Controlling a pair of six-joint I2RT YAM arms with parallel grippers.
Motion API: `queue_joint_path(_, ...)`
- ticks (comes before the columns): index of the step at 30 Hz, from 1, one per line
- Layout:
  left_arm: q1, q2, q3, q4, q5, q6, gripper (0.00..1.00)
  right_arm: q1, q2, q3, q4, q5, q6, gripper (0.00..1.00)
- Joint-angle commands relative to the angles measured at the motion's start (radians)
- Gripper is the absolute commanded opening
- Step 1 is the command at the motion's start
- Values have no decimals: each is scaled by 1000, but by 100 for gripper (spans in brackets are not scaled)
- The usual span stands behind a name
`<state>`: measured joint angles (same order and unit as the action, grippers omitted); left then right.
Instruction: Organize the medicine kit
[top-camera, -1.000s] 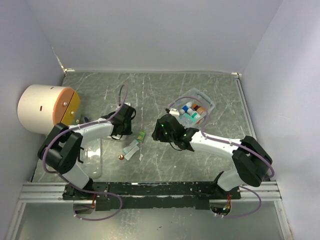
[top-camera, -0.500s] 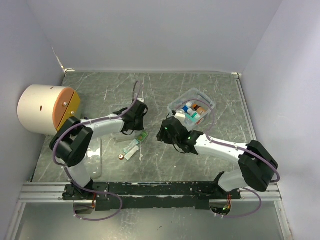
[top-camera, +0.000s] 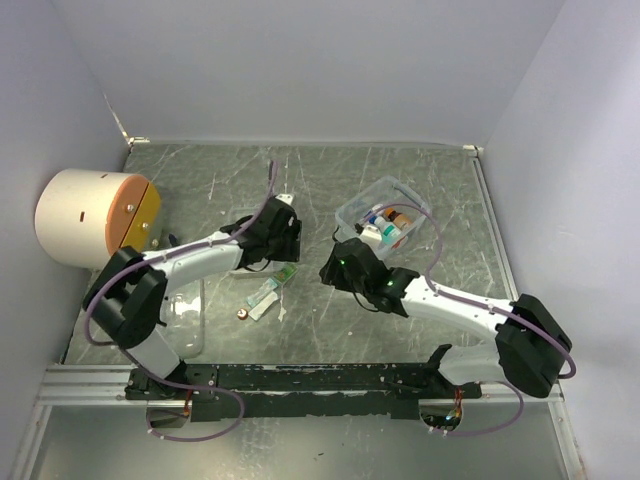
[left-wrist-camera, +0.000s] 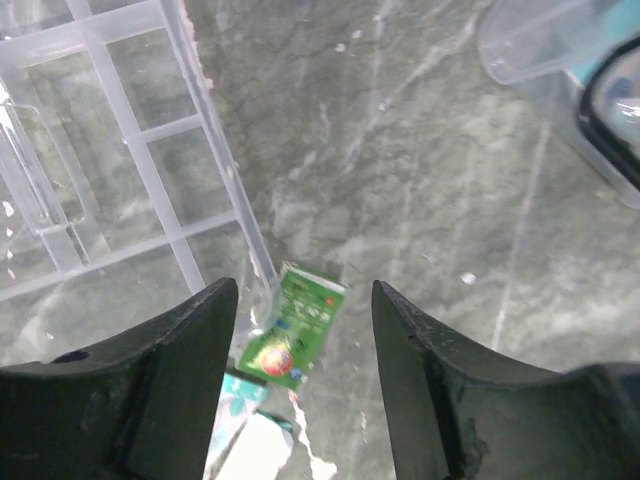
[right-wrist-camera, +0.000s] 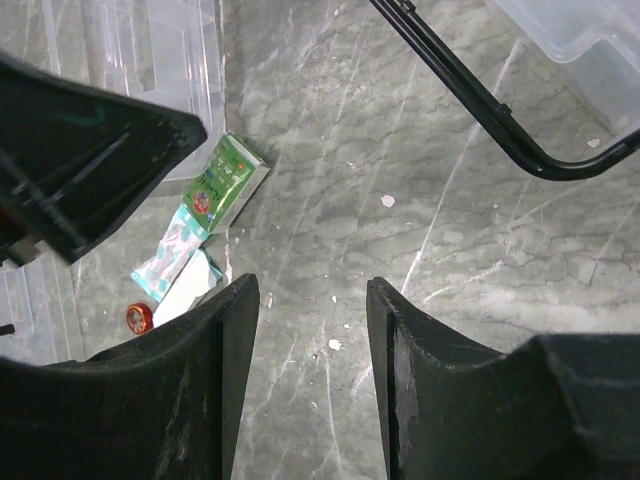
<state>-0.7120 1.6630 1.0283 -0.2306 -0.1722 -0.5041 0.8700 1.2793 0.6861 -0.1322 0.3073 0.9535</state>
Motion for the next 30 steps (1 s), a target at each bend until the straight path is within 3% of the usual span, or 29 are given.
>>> queue_joint_path(1,-29,-85,-45,-14,60,25,69,3,-32,-20,-4,30,21,47)
queue_joint_path(12,-59,-149,-185,11,54,32,77,3,-35,-54,8,34,47,47)
queue_joint_path(30,-64,-59,-193,127,68,77,78,3,-5,-56,17,21,51,47)
